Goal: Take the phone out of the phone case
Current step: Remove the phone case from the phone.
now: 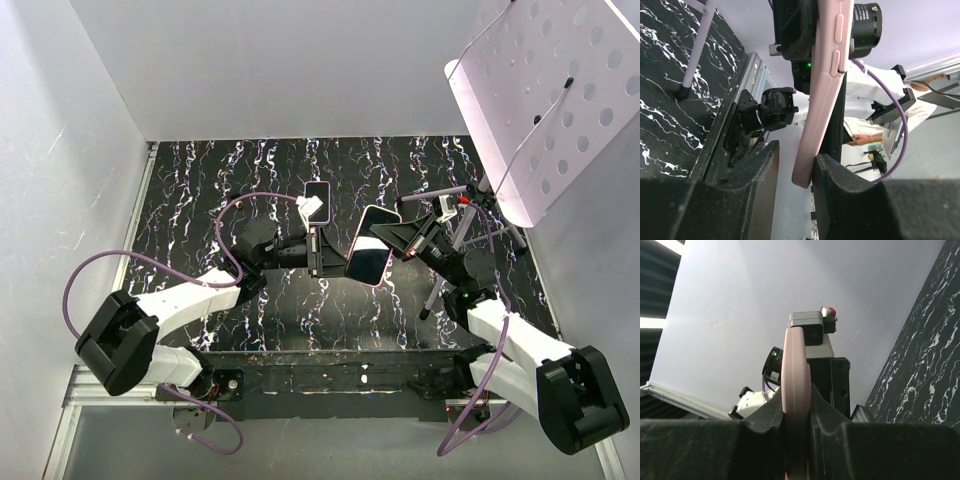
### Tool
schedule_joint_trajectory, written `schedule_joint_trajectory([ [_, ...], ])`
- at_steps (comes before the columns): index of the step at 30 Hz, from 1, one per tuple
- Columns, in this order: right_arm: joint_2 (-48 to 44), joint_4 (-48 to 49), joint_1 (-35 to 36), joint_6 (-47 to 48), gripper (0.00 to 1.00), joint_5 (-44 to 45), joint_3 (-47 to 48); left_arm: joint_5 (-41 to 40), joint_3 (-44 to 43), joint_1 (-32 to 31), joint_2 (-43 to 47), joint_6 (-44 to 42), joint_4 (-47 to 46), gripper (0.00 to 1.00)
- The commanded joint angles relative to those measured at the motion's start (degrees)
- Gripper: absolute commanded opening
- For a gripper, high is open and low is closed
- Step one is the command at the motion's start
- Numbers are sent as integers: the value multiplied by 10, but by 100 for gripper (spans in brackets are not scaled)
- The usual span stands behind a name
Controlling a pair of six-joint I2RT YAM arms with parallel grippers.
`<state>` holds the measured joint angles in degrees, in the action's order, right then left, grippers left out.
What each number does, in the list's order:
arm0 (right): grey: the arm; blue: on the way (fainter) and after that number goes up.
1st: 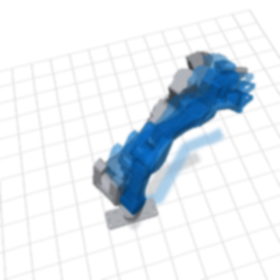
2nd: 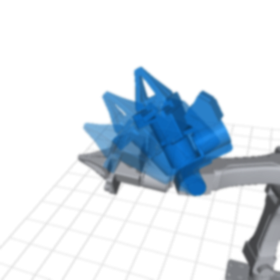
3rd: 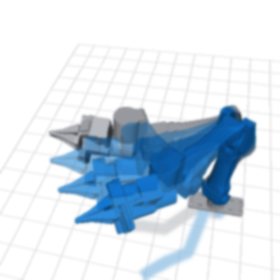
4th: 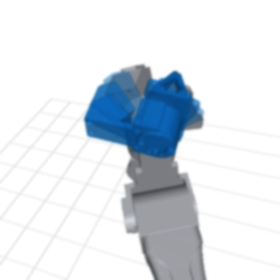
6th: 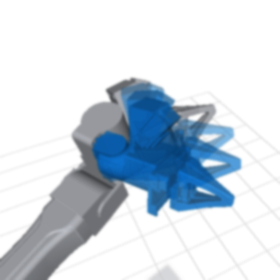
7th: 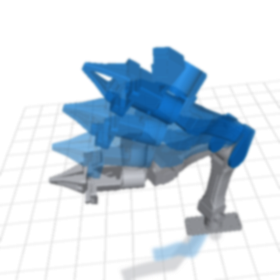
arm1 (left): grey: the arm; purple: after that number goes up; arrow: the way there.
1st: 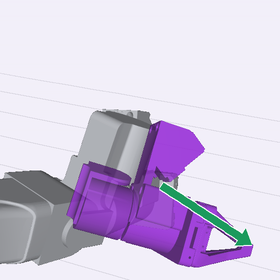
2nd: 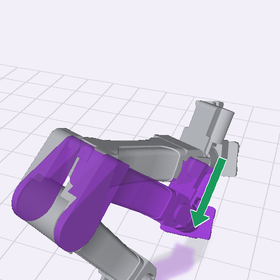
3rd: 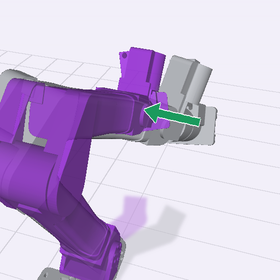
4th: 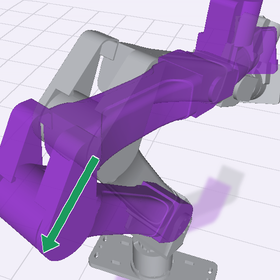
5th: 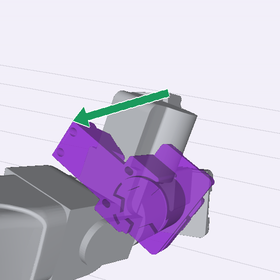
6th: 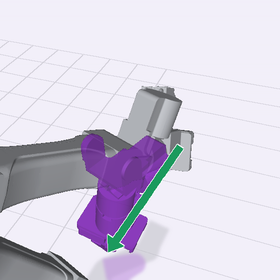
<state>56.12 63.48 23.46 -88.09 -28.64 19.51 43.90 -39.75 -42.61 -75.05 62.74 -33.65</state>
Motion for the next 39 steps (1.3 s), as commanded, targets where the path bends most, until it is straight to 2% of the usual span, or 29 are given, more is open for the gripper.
schedule_joint_trajectory([
  [1,11,181,63,-22,1,13,7,-109,3,0,-49,24,16,29],
  [4,19,202,70,-19,1,39,1,-112,12,-5,-58,15,3,24],
  [7,2,164,78,5,1,60,-2,-151,30,-4,-43,-19,34,6],
  [9,-10,131,85,8,1,68,4,-207,50,-3,-15,-67,59,0],
  [16,-29,89,119,-65,1,127,17,-471,63,-4,62,-233,214,0],
  [19,-19,136,131,-111,1,158,9,-528,77,-3,81,-259,201,0],
  [30,68,285,149,-183,1,204,12,-468,77,-5,140,-245,240,0],
  [31,69,285,150,-164,1,195,18,-452,76,-3,144,-238,242,0],
  [34,64,242,150,-119,1,165,43,-330,42,-4,143,-209,247,0],
  [36,59,227,151,-99,1,155,50,-262,33,-4,132,-157,230,13],
  [39,55,217,151,-82,1,153,48,-184,62,-4,109,-53,129,23],
])
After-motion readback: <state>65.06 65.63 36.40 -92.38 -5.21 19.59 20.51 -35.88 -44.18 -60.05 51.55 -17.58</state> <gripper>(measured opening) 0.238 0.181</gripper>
